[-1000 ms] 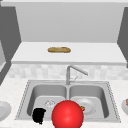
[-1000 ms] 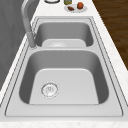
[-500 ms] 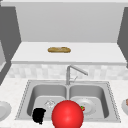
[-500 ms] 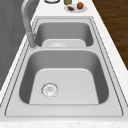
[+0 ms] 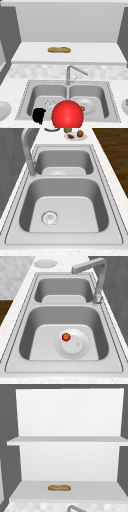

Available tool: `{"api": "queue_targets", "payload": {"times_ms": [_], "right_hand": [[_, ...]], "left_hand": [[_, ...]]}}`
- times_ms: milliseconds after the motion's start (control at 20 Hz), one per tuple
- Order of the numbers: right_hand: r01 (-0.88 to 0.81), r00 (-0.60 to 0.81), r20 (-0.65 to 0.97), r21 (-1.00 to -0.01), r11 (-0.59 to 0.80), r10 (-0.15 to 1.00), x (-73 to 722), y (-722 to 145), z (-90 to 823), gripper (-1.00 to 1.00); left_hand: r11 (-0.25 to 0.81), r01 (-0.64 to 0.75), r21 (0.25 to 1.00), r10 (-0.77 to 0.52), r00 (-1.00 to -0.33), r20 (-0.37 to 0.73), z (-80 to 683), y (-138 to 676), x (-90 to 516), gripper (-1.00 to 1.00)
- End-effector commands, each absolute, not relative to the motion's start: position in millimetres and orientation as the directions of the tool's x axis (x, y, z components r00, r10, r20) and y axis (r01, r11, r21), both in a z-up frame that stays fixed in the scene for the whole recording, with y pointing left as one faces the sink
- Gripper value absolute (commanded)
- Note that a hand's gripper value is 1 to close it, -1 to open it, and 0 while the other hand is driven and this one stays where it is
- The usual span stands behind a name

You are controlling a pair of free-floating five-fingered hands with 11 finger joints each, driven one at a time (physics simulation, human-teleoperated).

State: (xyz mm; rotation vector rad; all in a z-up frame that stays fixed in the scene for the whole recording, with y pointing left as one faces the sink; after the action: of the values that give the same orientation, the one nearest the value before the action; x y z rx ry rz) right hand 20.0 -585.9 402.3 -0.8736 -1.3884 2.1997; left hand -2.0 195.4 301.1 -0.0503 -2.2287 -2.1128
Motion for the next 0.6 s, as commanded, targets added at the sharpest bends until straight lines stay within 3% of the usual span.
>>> {"api": "queue_targets", "payload": {"times_ms": [0,550], "right_hand": [[-0.089,-0.687,-0.197,-0.932,-0.350,0.699,14.5,-585.9,411.8,-1.00],[-0.082,-0.670,-0.113,-0.971,-0.225,0.733,21.4,-580.6,420.4,-1.00]], "left_hand": [[0.054,0.072,0.996,-0.025,-0.997,0.073,301.1,195.4,-2.0,0.00],[0.054,0.072,0.996,-0.025,-0.997,0.073,301.1,195.4,-2.0,0.00]]}}
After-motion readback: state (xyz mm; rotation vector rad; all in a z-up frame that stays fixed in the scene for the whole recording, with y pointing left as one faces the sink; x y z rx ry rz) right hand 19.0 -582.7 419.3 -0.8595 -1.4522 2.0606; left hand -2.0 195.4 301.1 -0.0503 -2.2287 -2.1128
